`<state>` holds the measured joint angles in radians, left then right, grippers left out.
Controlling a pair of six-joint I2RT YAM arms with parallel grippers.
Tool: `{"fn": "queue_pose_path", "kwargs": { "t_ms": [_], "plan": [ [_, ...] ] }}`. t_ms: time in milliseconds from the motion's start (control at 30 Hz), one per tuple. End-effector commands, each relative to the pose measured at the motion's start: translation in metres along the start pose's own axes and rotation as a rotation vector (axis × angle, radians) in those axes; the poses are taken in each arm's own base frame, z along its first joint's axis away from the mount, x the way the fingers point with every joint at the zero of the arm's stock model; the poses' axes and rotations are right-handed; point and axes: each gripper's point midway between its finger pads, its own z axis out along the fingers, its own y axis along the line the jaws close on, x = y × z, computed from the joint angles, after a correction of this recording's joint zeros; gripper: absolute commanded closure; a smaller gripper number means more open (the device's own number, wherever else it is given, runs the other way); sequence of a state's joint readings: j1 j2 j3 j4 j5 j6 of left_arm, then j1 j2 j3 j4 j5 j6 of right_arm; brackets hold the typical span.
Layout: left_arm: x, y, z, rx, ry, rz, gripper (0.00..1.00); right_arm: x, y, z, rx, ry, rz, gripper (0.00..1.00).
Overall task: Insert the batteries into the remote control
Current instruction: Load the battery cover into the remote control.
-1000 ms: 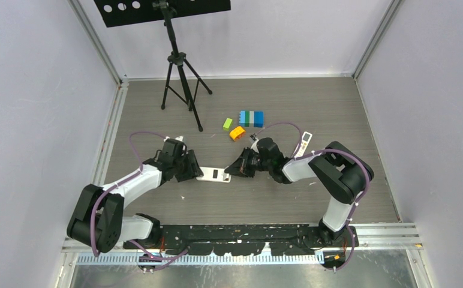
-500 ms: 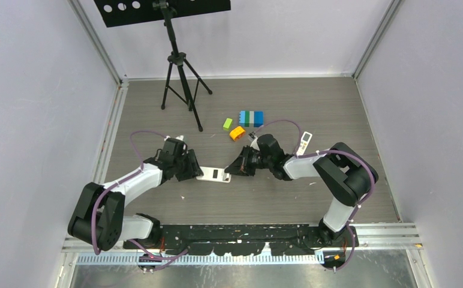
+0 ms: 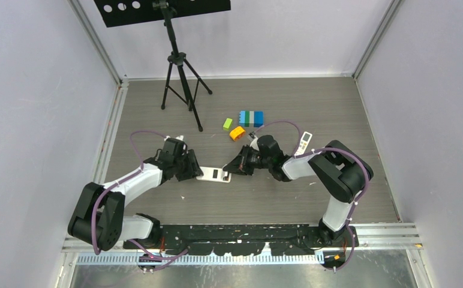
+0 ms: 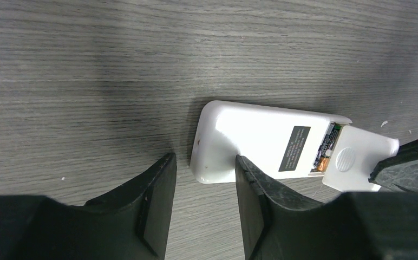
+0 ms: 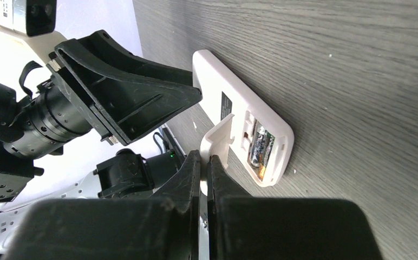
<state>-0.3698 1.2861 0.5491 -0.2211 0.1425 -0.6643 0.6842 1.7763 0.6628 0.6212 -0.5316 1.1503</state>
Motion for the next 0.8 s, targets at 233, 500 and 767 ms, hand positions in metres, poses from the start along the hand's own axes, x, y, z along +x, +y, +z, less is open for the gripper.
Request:
{"fn": "queue_pose_path", "kwargs": {
  "t_ms": [233, 500, 767],
  "plan": [
    [-0.002, 0.000, 0.000, 0.005, -0.003, 0.011, 0.55, -0.001, -0.011, 0.005, 0.006, -0.014, -0.011, 1.00],
    [-0.003, -0.002, 0.000, 0.015, -0.003, 0.013, 0.55, 0.000, -0.018, 0.009, 0.018, -0.009, -0.005, 1.00],
    [-0.001, -0.002, 0.001, 0.015, 0.004, 0.013, 0.55, 0.006, -0.032, 0.010, 0.055, 0.008, 0.021, 0.93]
  ]
}}
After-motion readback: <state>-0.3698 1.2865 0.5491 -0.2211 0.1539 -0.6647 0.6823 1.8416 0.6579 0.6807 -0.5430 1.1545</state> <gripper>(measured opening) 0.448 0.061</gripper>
